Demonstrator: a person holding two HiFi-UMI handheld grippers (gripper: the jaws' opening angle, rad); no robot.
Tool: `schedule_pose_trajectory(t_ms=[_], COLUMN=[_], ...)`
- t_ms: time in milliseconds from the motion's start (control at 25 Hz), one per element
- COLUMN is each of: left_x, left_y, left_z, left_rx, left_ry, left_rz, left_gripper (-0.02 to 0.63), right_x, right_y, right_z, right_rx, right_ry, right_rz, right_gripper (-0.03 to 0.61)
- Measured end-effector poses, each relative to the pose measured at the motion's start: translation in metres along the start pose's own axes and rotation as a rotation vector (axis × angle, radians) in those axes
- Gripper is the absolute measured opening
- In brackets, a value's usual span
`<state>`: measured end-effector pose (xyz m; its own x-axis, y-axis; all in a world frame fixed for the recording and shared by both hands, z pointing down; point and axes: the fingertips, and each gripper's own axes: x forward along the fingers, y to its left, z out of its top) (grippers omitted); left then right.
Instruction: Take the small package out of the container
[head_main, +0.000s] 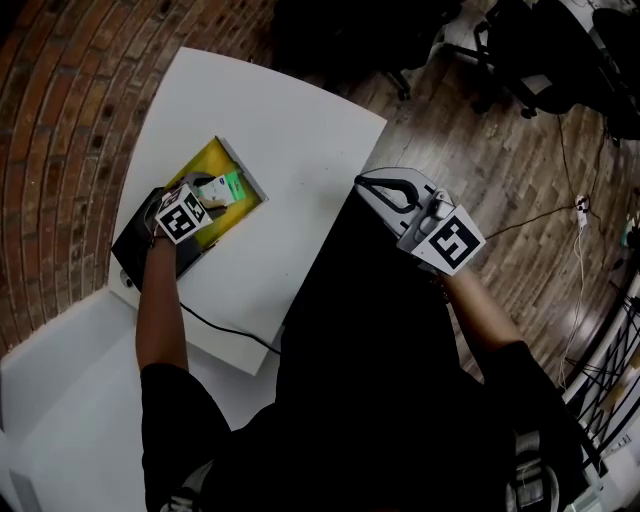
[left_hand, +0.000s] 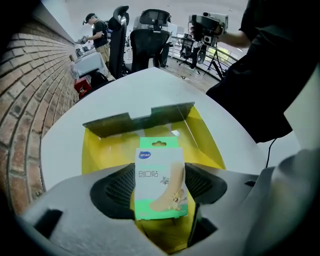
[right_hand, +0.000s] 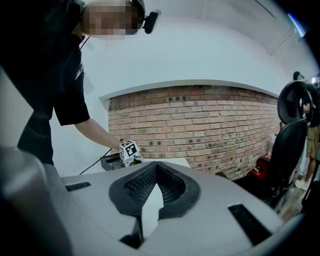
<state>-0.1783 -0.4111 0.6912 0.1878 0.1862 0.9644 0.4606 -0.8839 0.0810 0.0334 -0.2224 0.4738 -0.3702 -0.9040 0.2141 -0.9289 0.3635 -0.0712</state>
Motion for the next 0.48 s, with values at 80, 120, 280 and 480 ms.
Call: schedule_pose_trajectory(t_ms=[80,120,280,480], left_x=[-0.002,-0.004,-0.020,-0.049], left_y=[0.000,-0.001,0.001,0.002], left_z=[0.002,0.003,0.013,0.034], left_rx=[0.003,0.000,-0.023,-0.041], left_ry=[-0.003,-0.010,-0.064,-0.155], left_rz=[-0.004,-0.002,0.038,0.103], left_gripper=[0.319,0.319,0.318,0.318], right_x=[-0.002,-0.003,-0.006,-0.004], right_y=[-0.001,-0.002,-0.003,0.000], right_z=[0.003,0.006,0.015,0.029], right_rx=[-0.005,-0.007,-0.035,-0.052], right_ry=[-0.003,-0.006,-0.021,-0.036], right_rz=[-0.011,-0.016,-0.021,-0.016], right_gripper=[0.005,0.005,0.005,0.005])
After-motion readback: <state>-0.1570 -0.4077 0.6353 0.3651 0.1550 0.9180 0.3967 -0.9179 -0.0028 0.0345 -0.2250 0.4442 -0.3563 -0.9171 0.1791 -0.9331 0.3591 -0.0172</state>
